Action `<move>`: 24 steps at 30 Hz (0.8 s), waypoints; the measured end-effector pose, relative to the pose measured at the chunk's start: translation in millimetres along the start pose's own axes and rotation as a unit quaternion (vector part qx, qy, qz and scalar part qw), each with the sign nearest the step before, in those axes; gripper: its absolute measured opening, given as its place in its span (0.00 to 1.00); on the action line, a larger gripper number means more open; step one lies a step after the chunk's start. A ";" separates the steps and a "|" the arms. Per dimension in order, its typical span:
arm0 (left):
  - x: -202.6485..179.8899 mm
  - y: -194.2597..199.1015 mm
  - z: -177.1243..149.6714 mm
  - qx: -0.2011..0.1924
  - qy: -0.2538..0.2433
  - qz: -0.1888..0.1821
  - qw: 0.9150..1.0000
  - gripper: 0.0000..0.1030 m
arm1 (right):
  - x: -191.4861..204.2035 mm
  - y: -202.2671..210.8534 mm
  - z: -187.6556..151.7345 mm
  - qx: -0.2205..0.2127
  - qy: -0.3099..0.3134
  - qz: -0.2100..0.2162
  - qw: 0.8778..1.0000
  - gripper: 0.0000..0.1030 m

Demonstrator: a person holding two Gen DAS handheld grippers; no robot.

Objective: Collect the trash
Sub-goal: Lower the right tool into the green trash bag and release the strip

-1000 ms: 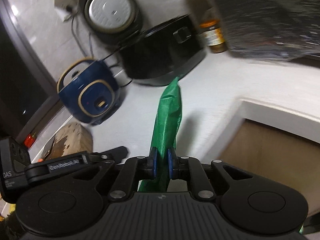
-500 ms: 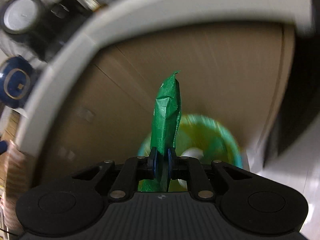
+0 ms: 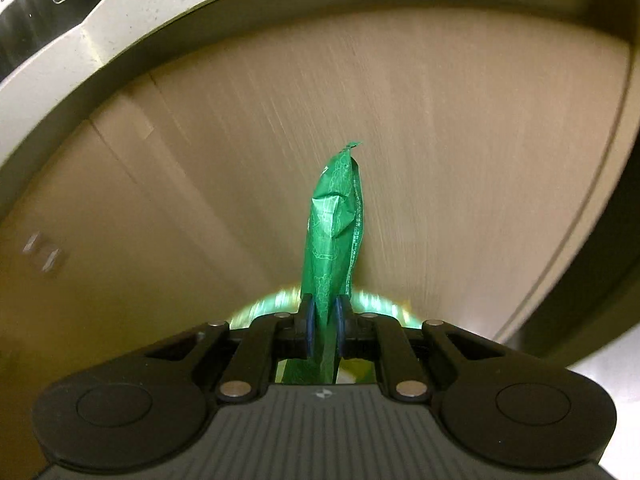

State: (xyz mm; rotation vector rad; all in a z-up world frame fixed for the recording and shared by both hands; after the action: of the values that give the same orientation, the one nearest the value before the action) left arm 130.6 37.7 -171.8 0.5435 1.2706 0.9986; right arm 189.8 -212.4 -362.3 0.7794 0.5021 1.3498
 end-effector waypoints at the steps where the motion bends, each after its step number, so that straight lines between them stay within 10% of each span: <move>1: 2.0 -2.0 1.5 0.002 0.001 0.003 1.000 0.34 | 5.2 -6.3 -0.1 -0.014 0.000 -0.009 1.000 0.11; 14: 1.9 -20.5 2.3 0.020 0.006 0.015 1.000 0.34 | -15.5 -37.4 -65.5 0.120 -0.053 0.029 0.991 0.14; 24: -21.5 16.7 -17.5 -0.103 -0.007 0.032 0.994 0.34 | -17.4 73.8 -22.0 0.050 -0.045 0.079 0.995 0.17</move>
State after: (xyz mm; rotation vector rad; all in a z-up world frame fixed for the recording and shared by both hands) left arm 109.2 24.6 -151.4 0.4328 1.1277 1.1618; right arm 121.6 -222.5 -323.8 0.9746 0.4475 1.4363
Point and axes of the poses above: each gripper's, at about its wrist camera, not at the fingertips, and y roughly against the way its jaws point, x to its left, z to its top, the point moved 7 cm from there along -y, roughly the way its jaws point, and after that the axes turned 14 degrees about y, right-handed, at the moved point
